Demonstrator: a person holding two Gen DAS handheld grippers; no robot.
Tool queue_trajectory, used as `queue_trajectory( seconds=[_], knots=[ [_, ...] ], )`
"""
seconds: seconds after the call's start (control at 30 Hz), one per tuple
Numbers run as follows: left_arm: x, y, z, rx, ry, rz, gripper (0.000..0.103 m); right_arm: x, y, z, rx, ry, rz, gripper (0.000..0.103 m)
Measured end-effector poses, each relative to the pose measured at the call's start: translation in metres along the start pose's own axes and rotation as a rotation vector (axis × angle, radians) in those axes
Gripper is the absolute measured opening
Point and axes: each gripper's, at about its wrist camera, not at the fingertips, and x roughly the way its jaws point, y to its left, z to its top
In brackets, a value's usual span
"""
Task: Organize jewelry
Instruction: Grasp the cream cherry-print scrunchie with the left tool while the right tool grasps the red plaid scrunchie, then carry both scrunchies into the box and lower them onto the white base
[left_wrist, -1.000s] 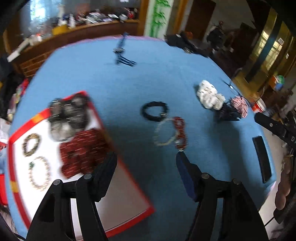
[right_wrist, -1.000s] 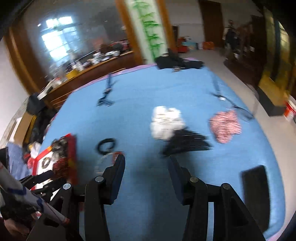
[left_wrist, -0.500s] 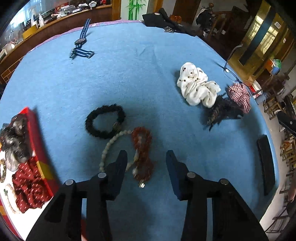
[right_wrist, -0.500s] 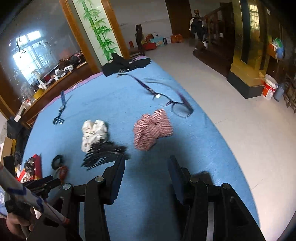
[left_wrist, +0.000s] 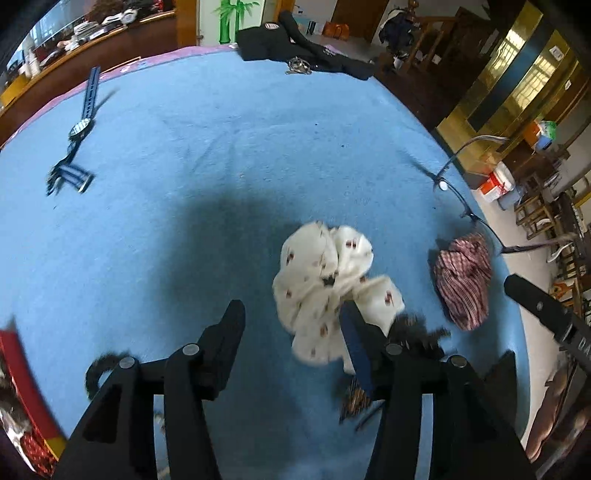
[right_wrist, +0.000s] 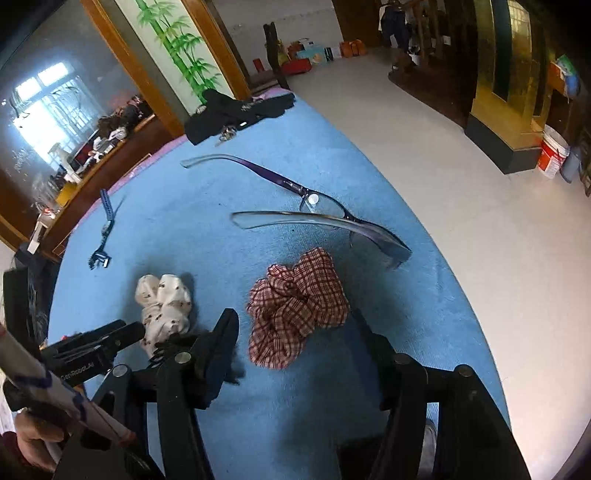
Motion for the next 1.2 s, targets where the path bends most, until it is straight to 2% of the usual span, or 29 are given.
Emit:
queue_trajectory(
  seconds=[0.13, 0.23, 0.27, 0.3, 0.33, 0.4, 0.43, 0.53, 0.8, 1.0, 1.2],
  knots=[
    [0.021, -0.007, 0.010, 0.001, 0.026, 0.018, 0.053, 0.019, -0.003, 0.001, 0.004, 0.029, -0.020, 0.064],
    [0.027, -0.012, 0.012, 0.024, 0.001, 0.050, 0.053, 0.034, 0.000, -0.002, -0.020, 0.050, -0.045, 0.064],
    [0.027, -0.014, 0.012, 0.032, -0.009, 0.056, 0.051, 0.038, 0.001, -0.003, -0.026, 0.060, -0.055, 0.050],
    [0.027, -0.014, 0.011, 0.039, -0.018, 0.062, 0.039, 0.041, 0.001, -0.005, -0.026, 0.069, -0.051, 0.036],
    [0.027, -0.015, 0.011, 0.047, -0.027, 0.059, 0.018, 0.043, 0.002, -0.006, -0.032, 0.080, -0.046, 0.019],
    [0.025, -0.013, 0.008, 0.048, -0.023, 0.040, 0.006, 0.037, 0.005, -0.009, -0.049, 0.055, -0.039, 0.012],
    [0.023, -0.011, 0.006, 0.041, -0.027, 0.022, 0.006, 0.033, 0.008, -0.010, -0.060, 0.046, -0.034, 0.010],
    [0.011, -0.010, -0.003, 0.063, -0.047, 0.039, 0.006, 0.015, 0.013, -0.013, -0.074, 0.009, -0.022, 0.010],
    [-0.047, -0.014, -0.031, 0.098, -0.148, 0.025, 0.006, -0.041, 0.037, -0.025, -0.116, -0.081, 0.052, 0.010],
    [-0.086, -0.005, -0.060, 0.086, -0.186, 0.006, 0.006, -0.060, 0.069, -0.051, -0.165, -0.075, 0.114, 0.010],
    [-0.116, 0.013, -0.094, 0.077, -0.210, 0.054, 0.006, -0.062, 0.099, -0.078, -0.195, -0.046, 0.153, 0.010]
  ],
)
